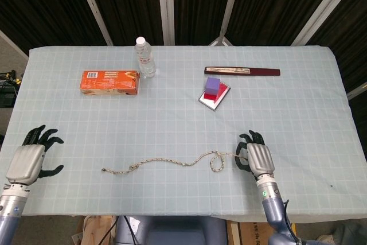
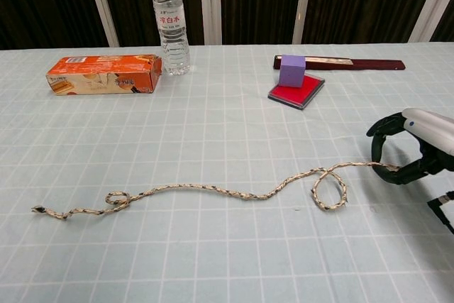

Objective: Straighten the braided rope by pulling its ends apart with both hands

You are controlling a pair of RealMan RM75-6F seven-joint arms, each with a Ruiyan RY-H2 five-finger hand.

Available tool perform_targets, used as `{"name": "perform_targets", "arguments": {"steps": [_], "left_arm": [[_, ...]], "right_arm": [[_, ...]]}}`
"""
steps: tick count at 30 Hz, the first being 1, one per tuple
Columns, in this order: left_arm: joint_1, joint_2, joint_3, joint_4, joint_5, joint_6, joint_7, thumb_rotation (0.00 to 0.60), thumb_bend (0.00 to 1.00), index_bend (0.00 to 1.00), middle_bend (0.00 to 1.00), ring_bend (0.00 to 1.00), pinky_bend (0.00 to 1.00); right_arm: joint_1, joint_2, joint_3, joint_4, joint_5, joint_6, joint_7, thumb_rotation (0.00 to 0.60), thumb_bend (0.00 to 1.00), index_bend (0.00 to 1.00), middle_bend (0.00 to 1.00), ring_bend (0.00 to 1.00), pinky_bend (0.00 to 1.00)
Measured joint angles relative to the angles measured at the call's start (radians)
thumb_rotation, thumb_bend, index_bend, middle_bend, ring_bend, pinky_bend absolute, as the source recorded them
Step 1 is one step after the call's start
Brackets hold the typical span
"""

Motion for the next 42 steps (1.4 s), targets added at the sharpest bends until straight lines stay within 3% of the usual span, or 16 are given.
{"name": "perform_targets", "arguments": {"steps": [8,17,30,42], "left_arm": [[-0.082,-0.132,-0.017,-0.026,-0.145,-0.065,0.217,0.6,0.26,0.47,0.15,0.0,0.0],[-0.128,-0.274,-0.004,-0.003,-0.211,-0.07,0.317,0.6,0.27,0.49,0.12,0.0,0.0],[-0.151,-0.42,0.034,0.047,-0.215,-0.052,0.36,0.6,0.29,0.51,0.1,0.0,0.0],[-0.161,-0.493,0.043,0.089,-0.23,-0.047,0.364,0.6,0.39,0.53,0.1,0.0,0.0]], "right_arm": [[0.0,0.0,0.001,0.006,0.019,0.0,-0.003,0.6,0.47,0.63,0.23,0.03,0.0],[0.001,0.0,0.002,0.005,0.028,0.001,-0.002,0.6,0.47,0.63,0.24,0.03,0.0],[0.003,0.001,0.007,0.007,0.042,0.003,-0.001,0.6,0.47,0.63,0.24,0.03,0.0],[0.004,0.001,0.009,0.013,0.052,0.001,0.005,0.6,0.47,0.63,0.24,0.03,0.0]]}}
